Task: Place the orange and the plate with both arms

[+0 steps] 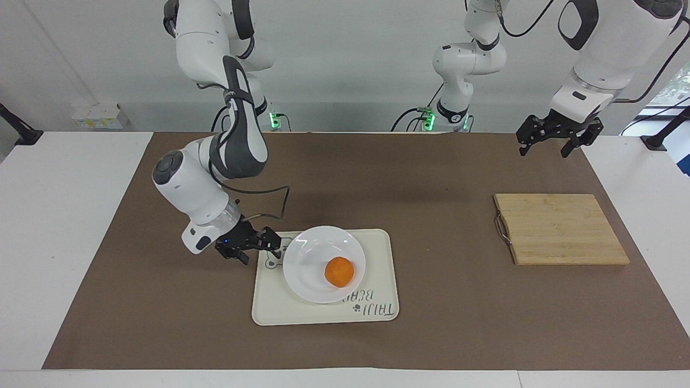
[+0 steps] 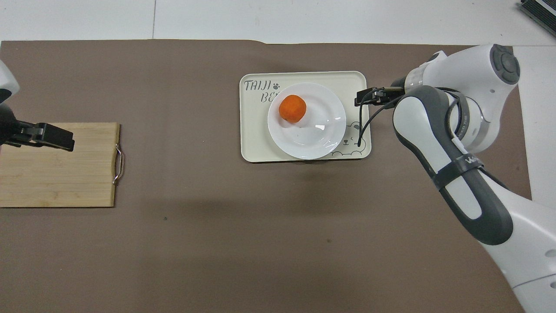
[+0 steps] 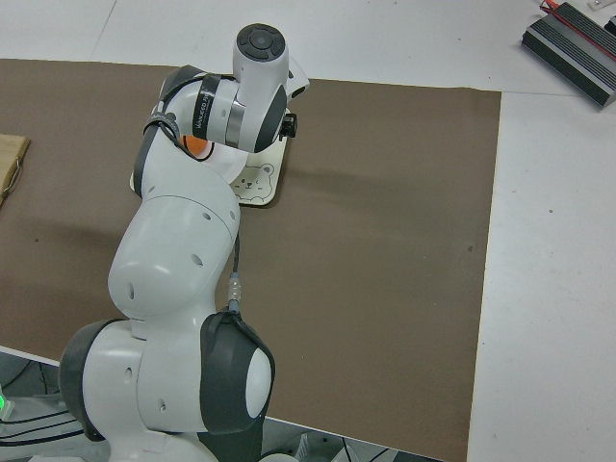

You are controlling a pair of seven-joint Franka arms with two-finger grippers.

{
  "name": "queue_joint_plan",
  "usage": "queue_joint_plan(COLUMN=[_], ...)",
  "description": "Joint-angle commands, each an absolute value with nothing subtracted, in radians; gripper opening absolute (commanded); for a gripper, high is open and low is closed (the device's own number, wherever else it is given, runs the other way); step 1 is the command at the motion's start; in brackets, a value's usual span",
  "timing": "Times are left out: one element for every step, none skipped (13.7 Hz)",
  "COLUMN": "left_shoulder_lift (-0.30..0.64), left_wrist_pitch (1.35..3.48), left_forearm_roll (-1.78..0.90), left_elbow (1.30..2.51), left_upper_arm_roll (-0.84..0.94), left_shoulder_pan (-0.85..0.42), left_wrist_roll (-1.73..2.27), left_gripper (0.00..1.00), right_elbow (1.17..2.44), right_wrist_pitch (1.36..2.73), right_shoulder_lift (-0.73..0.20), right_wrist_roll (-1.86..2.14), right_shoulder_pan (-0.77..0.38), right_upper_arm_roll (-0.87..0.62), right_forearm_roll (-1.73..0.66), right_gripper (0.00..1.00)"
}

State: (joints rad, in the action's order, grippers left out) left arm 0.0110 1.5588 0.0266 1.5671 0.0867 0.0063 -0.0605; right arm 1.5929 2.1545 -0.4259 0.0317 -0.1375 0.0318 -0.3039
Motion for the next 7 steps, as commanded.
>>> queue_joint_plan(left_shoulder_lift=[0.006, 0.006, 0.006, 0.006, 0.006, 0.006, 0.006], left_wrist_pitch=[1.555, 1.555, 1.555, 1.555, 1.555, 1.555, 1.555], left_forearm_roll=[0.043, 0.043, 0.043, 0.043, 0.043, 0.043, 0.043], left_elbow=[1.568, 1.568, 1.568, 1.568, 1.568, 1.568, 1.568], left_upper_arm_roll=[0.094, 0.094, 0.094, 0.094, 0.094, 0.094, 0.094], left_shoulder_pan=[0.017, 0.017, 0.017, 0.017, 0.017, 0.017, 0.017], left_wrist_roll=[-0.064, -0.066, -0.066, -0.066, -0.064, -0.066, -0.064], left_gripper=[1.0, 1.0, 1.0, 1.0, 1.0, 1.0, 1.0], right_elbow=[1.614, 1.614, 1.614, 1.614, 1.612, 1.612, 1.611], right_wrist_pitch=[2.061, 2.024, 1.978, 1.926, 1.881, 1.843, 1.801], right_shoulder_lift=[-0.329, -0.296, -0.263, -0.227, -0.197, -0.161, -0.12], right_wrist_roll=[-0.091, -0.147, -0.175, -0.181, -0.179, -0.176, -0.17], right_shoulder_pan=[-0.129, -0.123, -0.112, -0.104, -0.097, -0.092, -0.074], right_upper_arm_roll=[0.032, 0.032, 0.031, 0.029, 0.032, 0.038, 0.041], right_forearm_roll=[-0.154, -0.114, -0.083, -0.075, -0.069, -0.052, -0.031], right_gripper=[1.0, 1.0, 1.0, 1.0, 1.0, 1.0, 1.0])
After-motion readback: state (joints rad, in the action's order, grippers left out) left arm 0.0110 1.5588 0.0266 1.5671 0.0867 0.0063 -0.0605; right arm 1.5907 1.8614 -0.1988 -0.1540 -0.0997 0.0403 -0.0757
